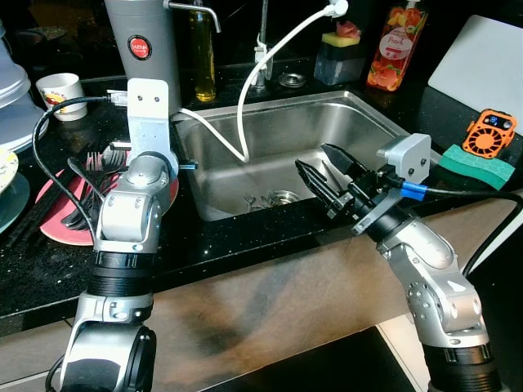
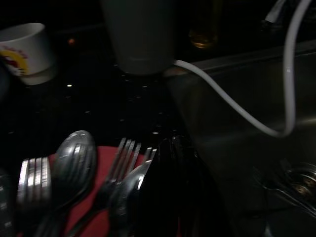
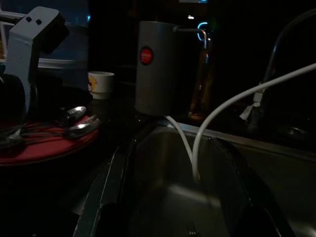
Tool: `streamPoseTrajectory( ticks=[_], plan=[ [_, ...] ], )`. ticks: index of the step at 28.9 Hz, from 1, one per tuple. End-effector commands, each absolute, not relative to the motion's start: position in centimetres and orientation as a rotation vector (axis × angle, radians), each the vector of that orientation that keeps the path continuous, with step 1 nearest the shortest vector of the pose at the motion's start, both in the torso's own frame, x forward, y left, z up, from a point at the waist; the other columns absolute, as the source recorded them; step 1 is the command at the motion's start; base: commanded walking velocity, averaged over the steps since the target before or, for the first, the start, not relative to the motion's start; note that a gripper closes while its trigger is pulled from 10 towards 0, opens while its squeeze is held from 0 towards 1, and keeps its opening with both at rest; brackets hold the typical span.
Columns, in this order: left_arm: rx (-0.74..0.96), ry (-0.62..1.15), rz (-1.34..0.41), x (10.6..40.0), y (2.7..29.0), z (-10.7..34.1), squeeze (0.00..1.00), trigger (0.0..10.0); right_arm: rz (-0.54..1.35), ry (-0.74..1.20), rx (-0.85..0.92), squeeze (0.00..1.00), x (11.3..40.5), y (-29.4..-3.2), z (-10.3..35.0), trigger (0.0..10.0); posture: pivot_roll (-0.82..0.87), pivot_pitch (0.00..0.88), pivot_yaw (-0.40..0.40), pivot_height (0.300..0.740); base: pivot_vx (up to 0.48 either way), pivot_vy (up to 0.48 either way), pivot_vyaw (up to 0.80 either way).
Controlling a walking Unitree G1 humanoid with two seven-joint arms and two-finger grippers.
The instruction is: Kitchen organization
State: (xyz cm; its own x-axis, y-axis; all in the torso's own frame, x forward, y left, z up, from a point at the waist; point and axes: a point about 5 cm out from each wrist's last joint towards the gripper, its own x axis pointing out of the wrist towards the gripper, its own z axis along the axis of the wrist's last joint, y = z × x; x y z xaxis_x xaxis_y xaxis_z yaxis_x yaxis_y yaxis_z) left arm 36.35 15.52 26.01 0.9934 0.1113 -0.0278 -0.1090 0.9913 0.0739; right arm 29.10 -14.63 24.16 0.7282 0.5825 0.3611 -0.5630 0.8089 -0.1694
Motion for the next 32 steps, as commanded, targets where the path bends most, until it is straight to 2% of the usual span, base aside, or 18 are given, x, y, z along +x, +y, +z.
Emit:
streamPoseTrajectory(
  ticks=[1,10,11,12,16,21,26,32],
  plan=[
    [0.093,0.019,0.119,36.4,15.9,26.2,0.0,10.0,0.627,-0.428,-0.048,0.0,28.8,-14.7,24.4,10.0,0.06,0.006,0.016,0.74,0.0,0.0,0.0],
    [0.1,-0.003,0.105,36.4,15.9,26.3,0.0,10.0,0.625,-0.428,-0.047,0.0,28.8,-14.7,24.4,10.0,0.06,0.006,0.016,0.74,0.0,0.0,0.0],
    [0.119,-0.042,0.055,36.3,15.6,26.7,0.0,10.0,0.529,-0.439,-0.008,0.0,29.4,-15.5,24.5,10.0,0.06,0.008,0.014,0.74,0.0,0.0,0.0],
    [0.119,-0.042,0.055,36.3,15.6,26.7,0.0,10.0,0.529,-0.439,-0.008,0.0,29.4,-15.5,24.5,10.0,0.06,0.008,0.014,0.74,0.0,0.0,0.0],
    [0.021,-0.201,-0.082,35.4,14.8,28.9,0.0,10.0,0.267,-0.457,0.15,0.0,30.9,-18.1,24.9,10.0,0.06,0.011,0.014,0.74,0.0,0.0,0.0],
    [0.091,-0.324,-0.147,34.4,14.5,30.2,0.0,10.0,0.178,-0.481,0.168,0.0,30.9,-19.2,25.1,10.0,0.06,0.016,0.016,0.74,0.0,0.0,0.0],
    [0.086,-0.419,-0.226,32.6,14.0,30.9,0.0,10.0,0.159,-0.487,0.15,0.0,30.6,-18.9,24.9,10.0,0.06,0.02,0.013,0.74,0.0,0.0,0.0],
    [0.104,-0.41,-0.279,31.3,12.7,29.1,0.0,10.0,0.12,-0.491,0.209,0.0,30.7,-19.0,24.9,10.0,0.07,0.024,0.003,0.74,0.0,0.0,0.0]
  ],
)
